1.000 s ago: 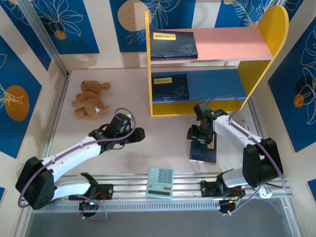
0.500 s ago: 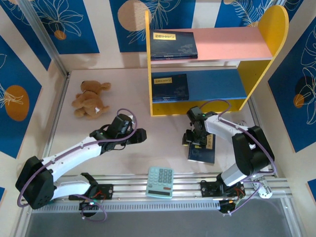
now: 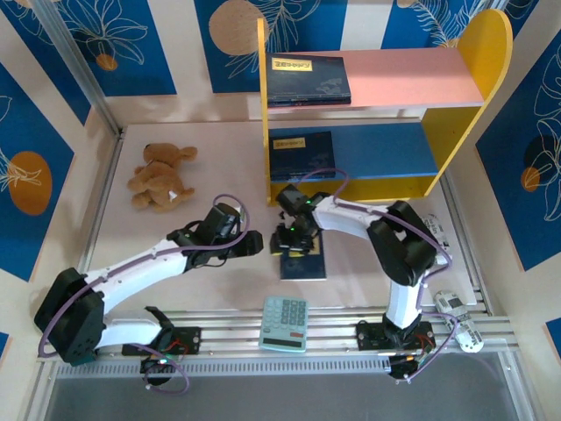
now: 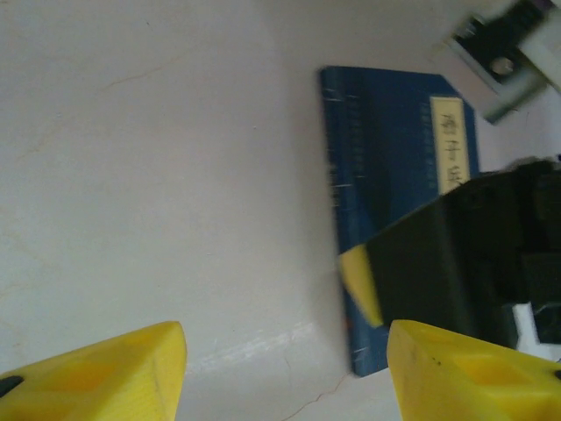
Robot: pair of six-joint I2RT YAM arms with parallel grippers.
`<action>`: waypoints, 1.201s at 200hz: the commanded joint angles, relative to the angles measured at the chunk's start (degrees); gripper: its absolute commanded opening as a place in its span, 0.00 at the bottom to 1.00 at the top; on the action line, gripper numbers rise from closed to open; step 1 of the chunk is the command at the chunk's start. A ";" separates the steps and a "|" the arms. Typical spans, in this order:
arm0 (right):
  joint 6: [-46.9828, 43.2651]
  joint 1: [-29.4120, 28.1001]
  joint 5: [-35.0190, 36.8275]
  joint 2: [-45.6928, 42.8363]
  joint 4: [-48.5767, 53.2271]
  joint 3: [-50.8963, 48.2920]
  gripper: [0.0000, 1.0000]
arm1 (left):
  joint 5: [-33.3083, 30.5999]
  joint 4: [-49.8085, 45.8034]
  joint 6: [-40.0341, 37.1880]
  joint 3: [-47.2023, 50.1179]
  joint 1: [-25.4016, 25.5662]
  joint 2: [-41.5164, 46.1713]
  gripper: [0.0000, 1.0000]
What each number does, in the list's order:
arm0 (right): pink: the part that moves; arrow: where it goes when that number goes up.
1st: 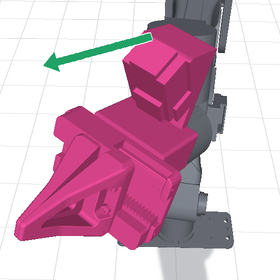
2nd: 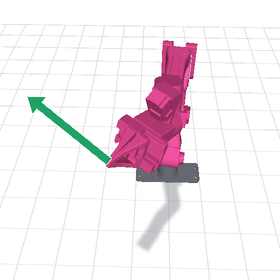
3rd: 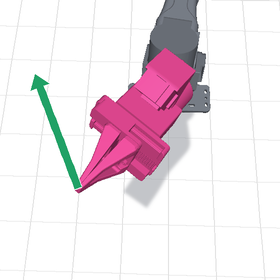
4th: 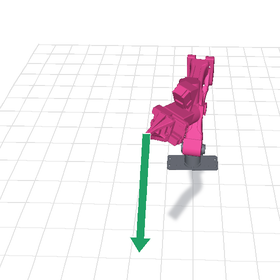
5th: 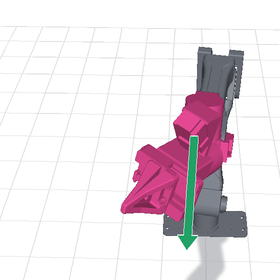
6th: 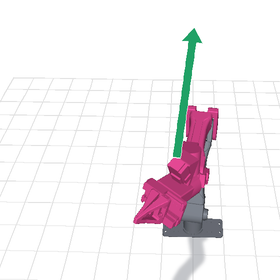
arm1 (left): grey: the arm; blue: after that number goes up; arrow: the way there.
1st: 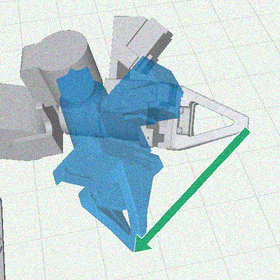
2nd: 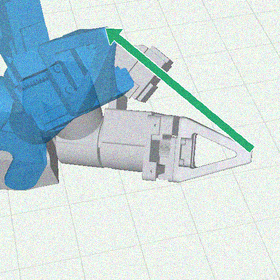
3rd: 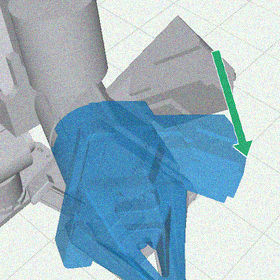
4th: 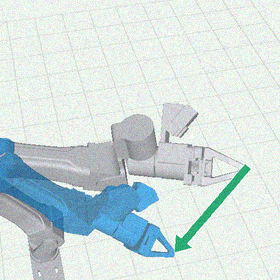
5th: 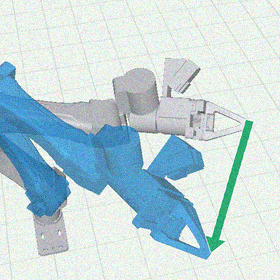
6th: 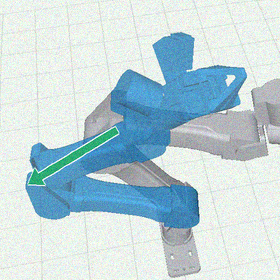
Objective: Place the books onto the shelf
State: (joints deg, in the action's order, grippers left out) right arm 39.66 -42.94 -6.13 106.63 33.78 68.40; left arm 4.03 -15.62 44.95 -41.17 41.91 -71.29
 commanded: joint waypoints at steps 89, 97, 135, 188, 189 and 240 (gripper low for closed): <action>-1.96 3.88 -2.31 -9.43 -2.44 -4.29 0.54 | -2.07 -0.22 0.89 0.66 0.64 -1.75 0.63; -2.56 5.04 -1.60 -10.99 -1.79 -6.02 0.55 | -1.80 0.13 0.93 0.50 0.64 -2.34 0.63; -5.37 9.64 1.91 -15.54 0.58 -12.68 0.55 | 0.02 1.87 1.36 -0.42 0.57 -5.46 0.63; -6.54 9.51 3.48 -14.35 -0.33 -14.23 0.55 | 3.40 5.83 2.58 -1.26 0.63 -10.30 0.63; -6.53 9.48 3.49 -14.30 -0.35 -14.16 0.55 | 3.42 5.85 2.54 -1.27 0.63 -10.33 0.63; -5.92 4.78 5.52 -7.29 -0.21 -9.45 0.54 | 4.39 7.02 3.05 -1.04 0.63 -11.94 0.62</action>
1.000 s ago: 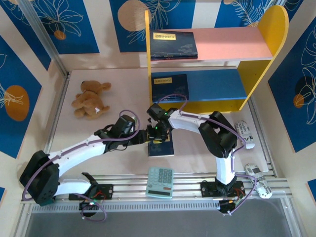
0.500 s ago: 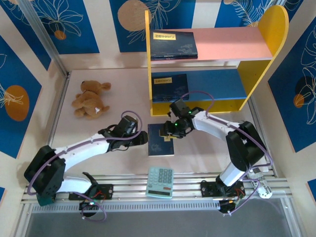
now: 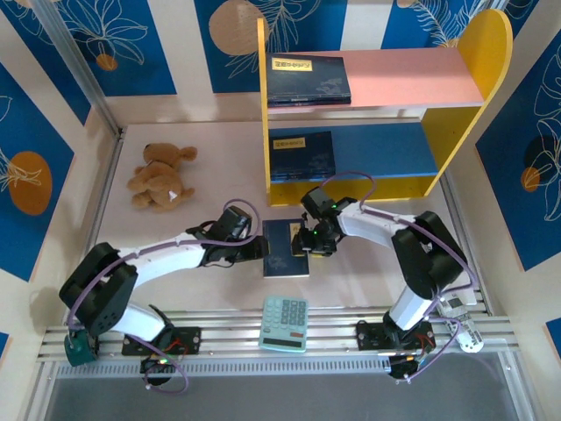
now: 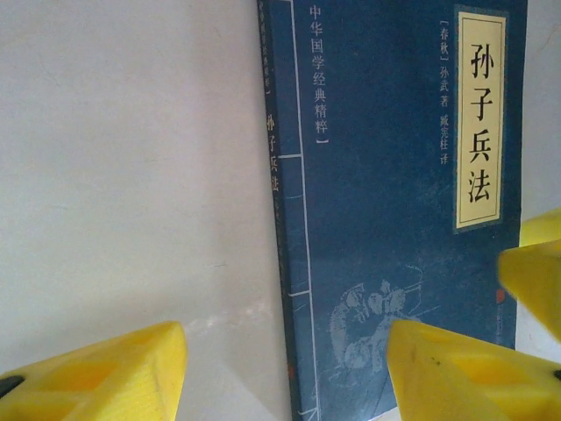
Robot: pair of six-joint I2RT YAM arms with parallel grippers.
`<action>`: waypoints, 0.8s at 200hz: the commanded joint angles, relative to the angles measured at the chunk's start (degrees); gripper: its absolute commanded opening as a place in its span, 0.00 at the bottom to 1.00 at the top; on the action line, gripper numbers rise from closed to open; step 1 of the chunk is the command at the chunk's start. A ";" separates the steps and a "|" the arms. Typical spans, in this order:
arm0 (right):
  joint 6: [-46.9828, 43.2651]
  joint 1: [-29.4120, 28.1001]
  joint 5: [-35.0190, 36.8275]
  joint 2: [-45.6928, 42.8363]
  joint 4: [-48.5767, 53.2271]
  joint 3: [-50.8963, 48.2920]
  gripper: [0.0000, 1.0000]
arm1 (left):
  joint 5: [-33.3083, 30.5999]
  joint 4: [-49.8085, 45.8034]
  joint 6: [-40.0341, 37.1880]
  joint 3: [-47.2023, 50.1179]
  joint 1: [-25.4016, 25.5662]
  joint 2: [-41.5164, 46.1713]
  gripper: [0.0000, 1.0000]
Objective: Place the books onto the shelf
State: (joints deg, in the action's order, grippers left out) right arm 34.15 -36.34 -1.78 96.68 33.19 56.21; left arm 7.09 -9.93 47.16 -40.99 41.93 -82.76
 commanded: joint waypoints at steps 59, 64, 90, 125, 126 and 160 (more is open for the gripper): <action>-0.08 -5.07 1.35 6.17 0.12 5.05 0.50 | 1.61 2.33 1.09 0.27 0.65 -2.13 0.62; -0.13 -5.13 1.34 6.23 0.18 5.13 0.49 | 1.56 2.48 1.16 0.38 0.61 -2.45 0.62; -0.14 -5.78 0.92 6.96 -0.13 4.75 0.45 | 2.26 3.72 1.36 0.56 0.61 -4.11 0.62; 0.02 -7.28 -0.64 7.29 -2.20 3.78 0.37 | 3.68 5.96 1.88 0.09 0.62 -7.49 0.62; -0.02 -7.36 -0.70 7.33 -2.31 3.76 0.36 | 3.74 6.02 1.88 0.06 0.61 -7.59 0.61; 0.85 -8.85 -3.58 7.32 -6.50 1.73 0.25 | 5.09 8.05 2.67 -0.29 0.62 -10.14 0.61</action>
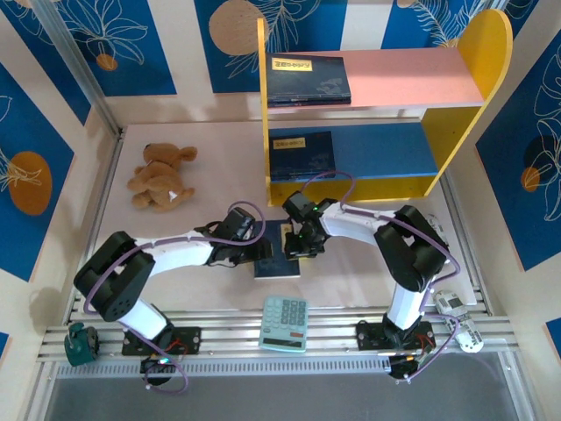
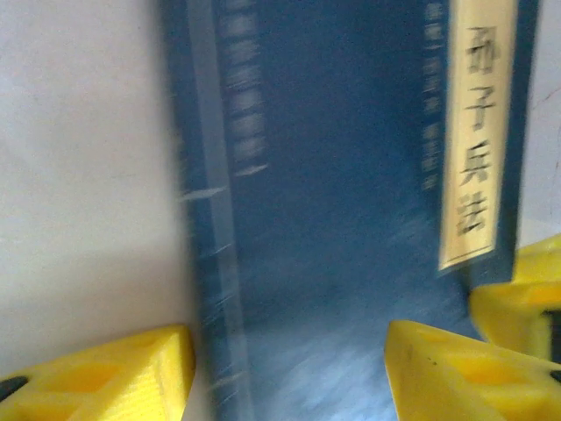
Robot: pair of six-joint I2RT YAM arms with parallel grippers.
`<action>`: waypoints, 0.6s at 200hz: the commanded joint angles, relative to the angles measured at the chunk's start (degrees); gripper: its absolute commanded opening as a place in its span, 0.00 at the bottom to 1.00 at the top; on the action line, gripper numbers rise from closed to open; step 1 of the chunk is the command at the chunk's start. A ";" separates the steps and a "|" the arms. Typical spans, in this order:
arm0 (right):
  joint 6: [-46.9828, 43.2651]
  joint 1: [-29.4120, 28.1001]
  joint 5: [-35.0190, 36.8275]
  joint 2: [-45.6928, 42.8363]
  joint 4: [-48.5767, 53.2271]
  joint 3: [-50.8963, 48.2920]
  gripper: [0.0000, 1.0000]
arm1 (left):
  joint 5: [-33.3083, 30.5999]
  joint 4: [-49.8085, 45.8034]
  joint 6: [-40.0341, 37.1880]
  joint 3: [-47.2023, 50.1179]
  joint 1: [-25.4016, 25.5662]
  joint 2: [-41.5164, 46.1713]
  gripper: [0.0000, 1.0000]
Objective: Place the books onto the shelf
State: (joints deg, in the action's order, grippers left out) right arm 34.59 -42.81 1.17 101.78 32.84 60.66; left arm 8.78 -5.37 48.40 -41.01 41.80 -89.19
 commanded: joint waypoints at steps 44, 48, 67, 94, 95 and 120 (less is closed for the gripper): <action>0.95 -3.08 -7.75 2.75 -7.71 -3.36 0.21 | 6.74 7.77 3.31 -0.45 0.89 -0.58 0.58; 0.90 -3.07 -7.72 2.73 -7.66 -3.28 0.21 | 6.78 7.82 3.44 -0.59 0.84 0.57 0.58; 0.75 -3.08 -7.38 2.73 -7.48 -2.97 0.21 | 5.94 6.57 2.96 -1.82 1.05 5.71 0.57; 0.67 -2.83 -6.58 2.81 -6.76 -2.35 0.23 | 4.06 2.49 0.99 -3.80 1.02 9.77 0.54; 0.66 -2.82 -6.60 2.77 -6.75 -2.33 0.23 | 4.06 2.39 0.91 -3.80 1.01 9.84 0.54; 0.58 -2.41 -6.13 2.64 -6.13 -1.78 0.27 | 4.23 2.18 0.47 -3.64 1.11 9.68 0.48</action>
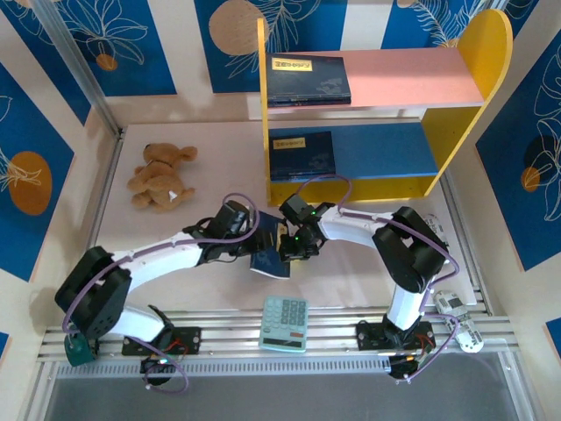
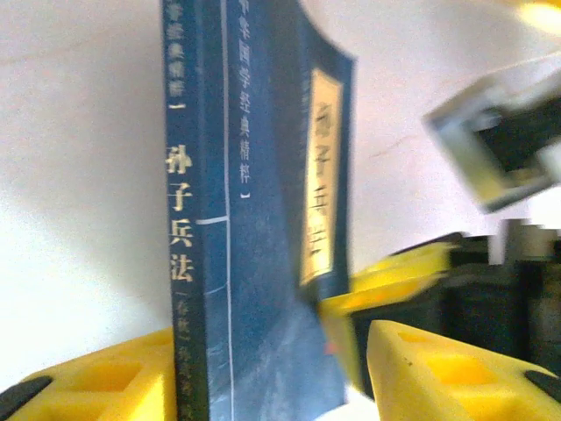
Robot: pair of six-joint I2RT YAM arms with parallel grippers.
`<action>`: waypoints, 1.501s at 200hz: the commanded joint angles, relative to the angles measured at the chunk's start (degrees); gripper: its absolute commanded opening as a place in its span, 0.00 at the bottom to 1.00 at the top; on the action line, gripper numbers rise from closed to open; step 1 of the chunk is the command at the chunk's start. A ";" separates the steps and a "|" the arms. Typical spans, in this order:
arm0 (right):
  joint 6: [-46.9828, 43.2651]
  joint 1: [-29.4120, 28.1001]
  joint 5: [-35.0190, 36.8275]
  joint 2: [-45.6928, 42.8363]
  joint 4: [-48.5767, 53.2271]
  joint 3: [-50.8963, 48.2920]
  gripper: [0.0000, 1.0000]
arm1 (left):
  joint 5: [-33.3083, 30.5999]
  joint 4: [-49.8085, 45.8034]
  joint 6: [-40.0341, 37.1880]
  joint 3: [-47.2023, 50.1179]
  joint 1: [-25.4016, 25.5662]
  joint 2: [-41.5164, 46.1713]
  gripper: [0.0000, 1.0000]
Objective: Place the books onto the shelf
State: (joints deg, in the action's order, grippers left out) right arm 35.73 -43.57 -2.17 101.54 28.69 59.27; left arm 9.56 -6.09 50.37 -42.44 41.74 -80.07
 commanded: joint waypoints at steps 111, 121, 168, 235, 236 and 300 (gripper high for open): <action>-1.52 3.23 1.13 -8.40 3.04 -2.93 0.43 | 1.79 -2.47 -6.09 -5.73 1.15 1.37 0.00; -1.89 4.12 2.00 -12.07 4.64 -2.88 0.44 | 1.69 -4.66 -7.43 -7.49 1.15 3.06 0.00; -3.15 7.10 4.03 -30.39 12.03 1.42 0.51 | 0.02 -15.87 -13.38 -21.94 1.17 15.11 0.00; -6.31 12.48 -0.86 -40.84 14.19 22.34 0.54 | 1.59 -8.85 -18.85 -51.87 1.20 14.36 0.00; -6.34 12.65 -1.01 -40.87 14.07 22.76 0.54 | 1.42 -8.63 -18.83 -52.36 1.18 14.12 0.00; -0.33 23.86 -18.73 -35.37 5.82 41.12 0.58 | -6.03 10.28 -19.03 -70.96 1.15 -3.29 0.00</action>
State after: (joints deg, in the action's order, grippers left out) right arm 32.03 -22.02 -11.70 63.68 38.76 96.14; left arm 7.51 -6.00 32.80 -108.29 42.46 -76.84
